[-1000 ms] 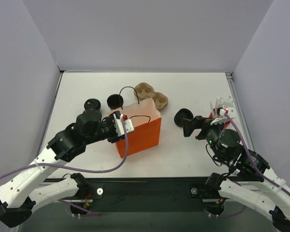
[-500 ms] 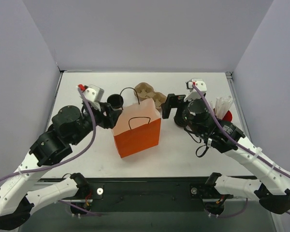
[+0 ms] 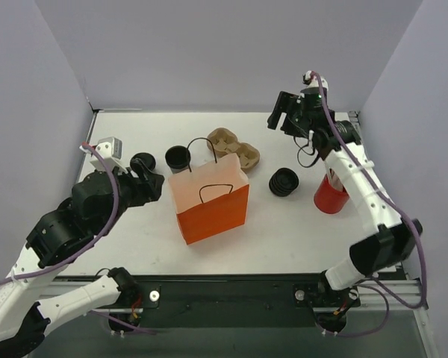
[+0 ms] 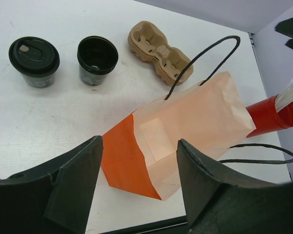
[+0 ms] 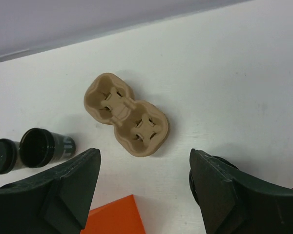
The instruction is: Pack the takeout coffee
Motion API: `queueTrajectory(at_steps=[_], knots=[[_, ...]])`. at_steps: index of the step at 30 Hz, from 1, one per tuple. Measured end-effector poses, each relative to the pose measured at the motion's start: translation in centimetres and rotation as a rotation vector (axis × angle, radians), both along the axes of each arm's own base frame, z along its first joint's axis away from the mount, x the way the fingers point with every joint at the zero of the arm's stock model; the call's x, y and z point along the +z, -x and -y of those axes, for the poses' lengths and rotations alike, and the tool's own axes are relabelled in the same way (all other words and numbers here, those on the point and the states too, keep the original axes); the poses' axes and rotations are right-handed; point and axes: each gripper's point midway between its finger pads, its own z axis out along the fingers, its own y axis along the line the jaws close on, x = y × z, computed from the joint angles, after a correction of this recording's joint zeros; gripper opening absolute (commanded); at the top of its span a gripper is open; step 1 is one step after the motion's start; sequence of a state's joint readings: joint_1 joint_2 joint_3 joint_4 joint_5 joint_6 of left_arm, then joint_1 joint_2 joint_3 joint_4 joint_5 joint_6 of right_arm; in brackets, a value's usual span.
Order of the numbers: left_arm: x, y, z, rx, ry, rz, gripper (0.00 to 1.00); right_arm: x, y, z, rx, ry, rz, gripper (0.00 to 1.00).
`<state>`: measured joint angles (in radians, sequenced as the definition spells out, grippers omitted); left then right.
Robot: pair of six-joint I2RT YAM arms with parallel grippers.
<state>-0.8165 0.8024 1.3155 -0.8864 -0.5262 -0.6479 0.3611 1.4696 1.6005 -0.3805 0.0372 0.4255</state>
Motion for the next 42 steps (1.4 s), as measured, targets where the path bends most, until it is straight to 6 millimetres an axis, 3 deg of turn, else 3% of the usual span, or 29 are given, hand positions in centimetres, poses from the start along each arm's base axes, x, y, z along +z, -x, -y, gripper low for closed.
queueTrajectory(at_steps=[3,7,11,16,22,28,36,42], knots=[[-0.5,0.5,-0.2,0.001,0.027,-0.009,0.84,-4.9,-3.3,0.2,-0.026,-0.011,-0.139,0.74],[-0.8,1.4,-1.2,0.008,0.061,0.000,0.97,-11.9,-4.6,-0.5,-0.022,0.003,-0.334,0.73],[-0.5,1.7,-1.2,0.008,0.110,0.014,0.97,-15.7,-6.8,-2.4,0.057,0.013,-0.419,0.71],[-2.5,1.8,-0.6,-0.014,0.094,-0.022,0.97,-17.3,-10.8,-5.4,0.235,0.017,-0.393,0.67],[-3.7,1.0,0.9,-0.054,0.020,-0.074,0.94,-18.8,-12.8,-7.0,0.406,0.053,-0.347,0.63],[-3.3,0.0,1.9,-0.082,-0.052,-0.075,0.91,-19.4,-13.2,-6.8,0.486,0.087,-0.316,0.61],[-2.9,-0.9,1.9,-0.070,-0.112,-0.075,0.90,-20.1,-13.5,-6.6,0.261,0.013,-0.361,0.65],[-3.1,-0.8,1.6,-0.077,-0.143,-0.072,0.90,-19.8,-12.1,-11.5,0.388,0.059,-0.312,0.69]])
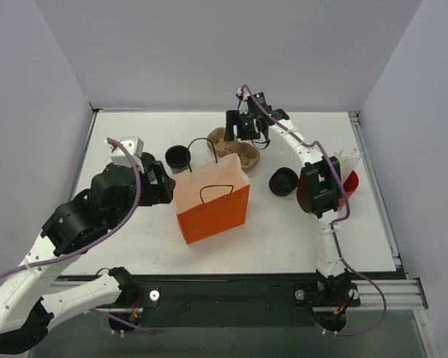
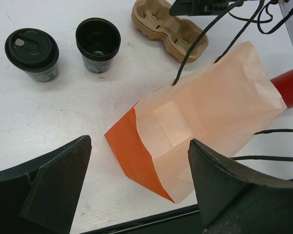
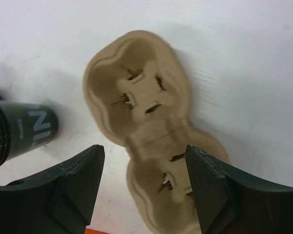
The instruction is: Pack the takeout coffee
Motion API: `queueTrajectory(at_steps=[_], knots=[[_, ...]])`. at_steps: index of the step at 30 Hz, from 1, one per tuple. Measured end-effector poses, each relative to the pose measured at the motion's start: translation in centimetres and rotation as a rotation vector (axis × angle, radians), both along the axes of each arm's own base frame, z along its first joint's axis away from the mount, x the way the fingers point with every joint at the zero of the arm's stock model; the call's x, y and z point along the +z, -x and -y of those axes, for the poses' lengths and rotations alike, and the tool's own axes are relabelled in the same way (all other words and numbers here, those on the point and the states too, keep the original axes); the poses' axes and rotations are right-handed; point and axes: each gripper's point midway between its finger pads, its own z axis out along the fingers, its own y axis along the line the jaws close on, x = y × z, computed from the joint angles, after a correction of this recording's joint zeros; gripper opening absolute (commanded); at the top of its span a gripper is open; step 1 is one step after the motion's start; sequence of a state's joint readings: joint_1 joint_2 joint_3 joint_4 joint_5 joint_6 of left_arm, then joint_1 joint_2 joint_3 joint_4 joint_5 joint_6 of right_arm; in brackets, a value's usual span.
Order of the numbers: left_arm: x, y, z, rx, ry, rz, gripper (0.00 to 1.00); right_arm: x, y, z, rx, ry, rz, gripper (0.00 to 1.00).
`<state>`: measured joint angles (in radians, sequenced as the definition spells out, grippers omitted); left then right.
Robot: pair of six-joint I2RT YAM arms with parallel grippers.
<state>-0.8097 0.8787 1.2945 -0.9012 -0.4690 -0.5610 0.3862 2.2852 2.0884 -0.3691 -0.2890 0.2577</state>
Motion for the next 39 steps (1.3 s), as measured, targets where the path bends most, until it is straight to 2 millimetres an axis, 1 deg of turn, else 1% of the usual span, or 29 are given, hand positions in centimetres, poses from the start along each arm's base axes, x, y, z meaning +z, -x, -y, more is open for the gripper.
queueTrajectory(at_steps=[3,5,7,10,13,16,22,26,34,39], knots=[[0.4,0.4,-0.3,-0.017,0.002,0.015,0.90,0.1,1.0,-2.4,0.128,0.012,0.039,0.68],[0.8,0.9,-0.5,-0.030,0.010,0.026,0.90,0.1,1.2,-2.9,0.185,0.019,0.059,0.67],[1.0,1.3,-0.7,-0.043,0.017,0.034,0.90,-0.1,1.2,-2.6,0.226,0.031,0.074,0.66],[1.5,1.7,-0.9,-0.057,0.023,0.044,0.90,-0.7,0.8,-1.5,0.256,0.060,0.089,0.65],[2.0,1.7,-0.8,-0.063,0.022,0.048,0.89,-1.3,0.7,-0.6,0.280,0.080,0.092,0.64],[2.3,1.4,-0.4,-0.067,0.020,0.043,0.89,-1.7,0.8,-0.3,0.308,0.088,0.096,0.64],[1.9,1.1,0.3,-0.075,0.011,0.019,0.89,-1.9,1.4,-0.9,0.385,0.077,0.106,0.61],[1.9,1.1,0.4,-0.069,0.029,0.013,0.89,-1.8,1.5,-1.2,0.407,0.070,0.117,0.58],[2.0,1.2,0.3,-0.062,0.040,0.014,0.89,-1.9,1.3,-1.4,0.408,0.073,0.126,0.56],[2.1,1.1,0.2,-0.056,0.038,0.017,0.89,-2.4,1.1,-1.5,0.403,0.089,0.130,0.56]])
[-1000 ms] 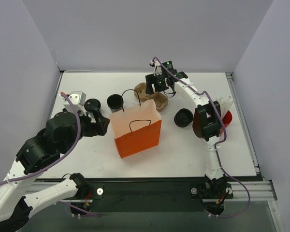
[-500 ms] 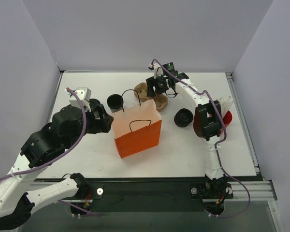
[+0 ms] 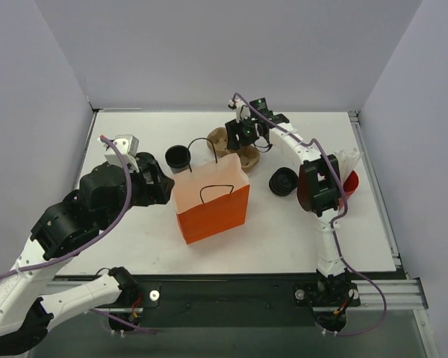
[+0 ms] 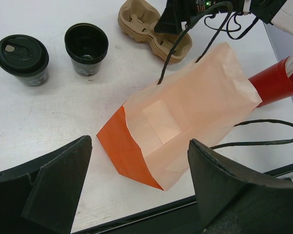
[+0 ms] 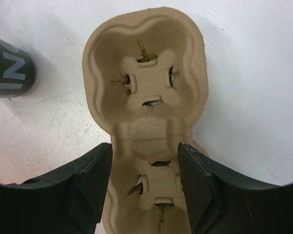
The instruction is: Pack the takeout coffee
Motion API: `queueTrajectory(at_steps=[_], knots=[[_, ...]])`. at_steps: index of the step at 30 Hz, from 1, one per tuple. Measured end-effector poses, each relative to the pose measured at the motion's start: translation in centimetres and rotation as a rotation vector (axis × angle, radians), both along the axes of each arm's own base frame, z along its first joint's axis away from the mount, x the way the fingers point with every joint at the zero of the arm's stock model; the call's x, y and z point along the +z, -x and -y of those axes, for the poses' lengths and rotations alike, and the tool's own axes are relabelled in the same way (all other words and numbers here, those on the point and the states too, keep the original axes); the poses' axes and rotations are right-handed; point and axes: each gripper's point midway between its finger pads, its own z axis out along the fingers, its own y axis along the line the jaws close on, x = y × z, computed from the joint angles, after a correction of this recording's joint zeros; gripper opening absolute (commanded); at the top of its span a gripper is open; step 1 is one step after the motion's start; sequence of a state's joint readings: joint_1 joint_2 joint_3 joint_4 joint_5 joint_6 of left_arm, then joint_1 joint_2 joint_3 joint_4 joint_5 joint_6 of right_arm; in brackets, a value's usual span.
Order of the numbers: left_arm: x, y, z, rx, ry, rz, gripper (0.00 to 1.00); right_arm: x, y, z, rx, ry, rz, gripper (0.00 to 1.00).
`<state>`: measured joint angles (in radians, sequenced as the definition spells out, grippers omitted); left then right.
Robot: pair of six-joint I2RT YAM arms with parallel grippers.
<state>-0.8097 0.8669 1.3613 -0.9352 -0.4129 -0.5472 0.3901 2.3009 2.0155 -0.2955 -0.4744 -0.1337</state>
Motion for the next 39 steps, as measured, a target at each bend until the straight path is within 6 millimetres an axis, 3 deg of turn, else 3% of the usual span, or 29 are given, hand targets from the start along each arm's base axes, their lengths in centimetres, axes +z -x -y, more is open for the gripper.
queueTrajectory(at_steps=[7,19,28,32,39], knots=[[0.1,0.1,-0.1,0.002,0.001,0.005,0.89,-2.0,0.0,-0.1,-0.002,0.023,-0.023,0.53],[0.2,0.2,-0.4,-0.004,-0.018,0.013,0.89,-2.0,-0.4,-0.1,-0.008,0.051,0.004,0.32],[0.3,0.3,-1.2,0.007,-0.040,0.024,0.89,-1.5,-0.6,-0.2,-0.025,0.044,0.011,0.27],[0.6,0.2,-1.8,0.038,-0.057,0.030,0.90,0.6,-0.7,-0.1,-0.069,0.019,0.028,0.27],[0.6,-0.1,-2.3,0.062,-0.082,0.037,0.89,7.3,-0.1,0.9,-0.125,-0.027,0.119,0.27]])
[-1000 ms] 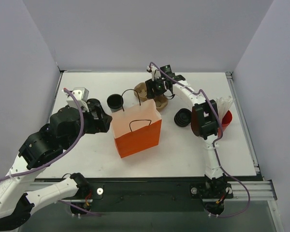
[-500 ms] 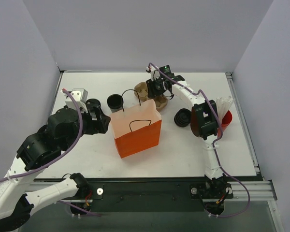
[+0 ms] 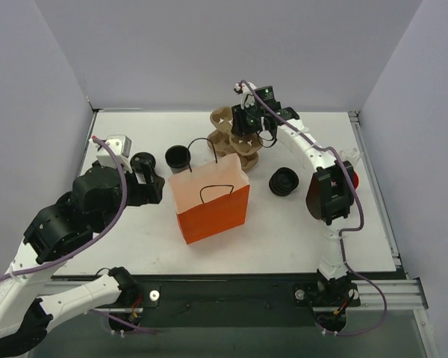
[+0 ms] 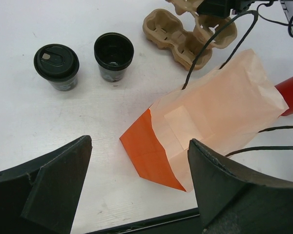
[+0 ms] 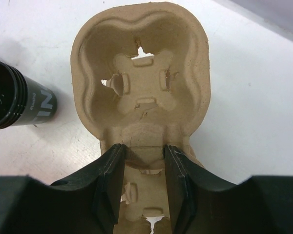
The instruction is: Pack the takeout coffee
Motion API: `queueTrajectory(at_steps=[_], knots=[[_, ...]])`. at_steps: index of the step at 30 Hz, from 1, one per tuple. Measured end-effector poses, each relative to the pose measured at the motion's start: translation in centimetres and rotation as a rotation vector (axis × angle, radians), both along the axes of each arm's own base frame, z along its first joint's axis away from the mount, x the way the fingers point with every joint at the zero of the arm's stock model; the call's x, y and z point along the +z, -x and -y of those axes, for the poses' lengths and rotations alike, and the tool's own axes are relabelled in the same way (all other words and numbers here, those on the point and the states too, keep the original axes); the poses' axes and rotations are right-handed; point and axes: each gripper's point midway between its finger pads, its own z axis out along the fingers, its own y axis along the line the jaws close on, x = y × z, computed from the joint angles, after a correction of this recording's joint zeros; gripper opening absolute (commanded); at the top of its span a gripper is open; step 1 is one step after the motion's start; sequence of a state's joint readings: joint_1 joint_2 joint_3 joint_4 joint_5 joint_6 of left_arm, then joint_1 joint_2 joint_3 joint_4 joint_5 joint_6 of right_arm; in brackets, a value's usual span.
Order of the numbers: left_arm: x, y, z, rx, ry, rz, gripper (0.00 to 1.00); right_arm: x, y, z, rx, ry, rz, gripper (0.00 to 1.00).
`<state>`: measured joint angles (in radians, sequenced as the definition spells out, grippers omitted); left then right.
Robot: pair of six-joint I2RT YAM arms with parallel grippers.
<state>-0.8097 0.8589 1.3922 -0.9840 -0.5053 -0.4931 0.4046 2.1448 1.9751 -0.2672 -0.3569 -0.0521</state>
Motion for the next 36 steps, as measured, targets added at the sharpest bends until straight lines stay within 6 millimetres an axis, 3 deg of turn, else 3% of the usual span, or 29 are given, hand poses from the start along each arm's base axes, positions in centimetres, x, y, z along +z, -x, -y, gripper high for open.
queueTrajectory(at_steps=[2,9,13,16,22,26,30,32,36], knots=[[-0.1,-0.1,0.1,0.000,-0.008,-0.004,0.82,1.4,0.0,0.6,-0.019,-0.004,0.023,0.26],[-0.2,-1.2,0.4,0.073,0.018,-0.034,0.77,5.8,-0.6,4.2,-0.152,-0.045,0.069,0.26],[-0.6,-1.5,1.1,0.100,0.077,-0.057,0.71,10.7,0.2,6.7,-0.200,-0.087,0.135,0.26],[-2.1,-1.5,1.7,0.128,0.118,-0.108,0.71,15.6,2.7,7.4,-0.189,-0.131,0.208,0.27],[-6.5,-1.1,2.3,0.158,0.099,-0.222,0.69,26.2,10.4,5.4,-0.017,-0.280,0.378,0.27],[-7.8,-0.2,2.3,0.134,0.138,-0.237,0.68,30.4,15.5,3.6,0.106,-0.357,0.441,0.27],[-7.3,-0.1,2.9,0.107,0.185,-0.219,0.66,30.6,18.9,1.5,0.215,-0.386,0.438,0.27],[-7.1,-0.4,3.4,0.099,0.196,-0.214,0.65,29.3,20.1,0.4,0.262,-0.387,0.409,0.27],[-7.6,-1.2,4.5,0.085,0.185,-0.228,0.50,26.4,21.4,-1.4,0.338,-0.389,0.336,0.27]])
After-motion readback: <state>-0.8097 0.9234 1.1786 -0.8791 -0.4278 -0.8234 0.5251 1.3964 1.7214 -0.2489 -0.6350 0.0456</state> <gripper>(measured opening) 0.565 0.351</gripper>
